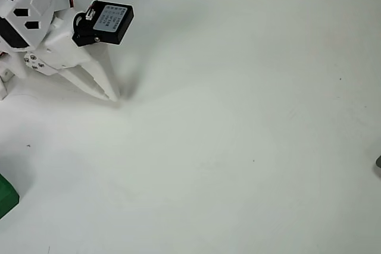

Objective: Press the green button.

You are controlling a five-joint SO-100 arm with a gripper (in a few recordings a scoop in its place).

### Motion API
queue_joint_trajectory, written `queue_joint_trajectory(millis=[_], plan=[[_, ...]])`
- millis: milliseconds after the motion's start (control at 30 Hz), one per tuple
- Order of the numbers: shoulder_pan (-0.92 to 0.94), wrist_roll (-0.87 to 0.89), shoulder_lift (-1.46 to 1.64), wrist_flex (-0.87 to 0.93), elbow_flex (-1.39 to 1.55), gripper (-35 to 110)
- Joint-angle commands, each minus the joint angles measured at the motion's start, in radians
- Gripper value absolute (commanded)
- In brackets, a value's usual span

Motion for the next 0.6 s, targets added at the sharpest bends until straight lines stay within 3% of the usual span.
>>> queue_joint_trajectory(millis=[0, 567], plan=[[0.138, -0.017, -0.008, 0.020, -0.011, 0], [0.112, 0.014, -0.008, 0.020, -0.011, 0]])
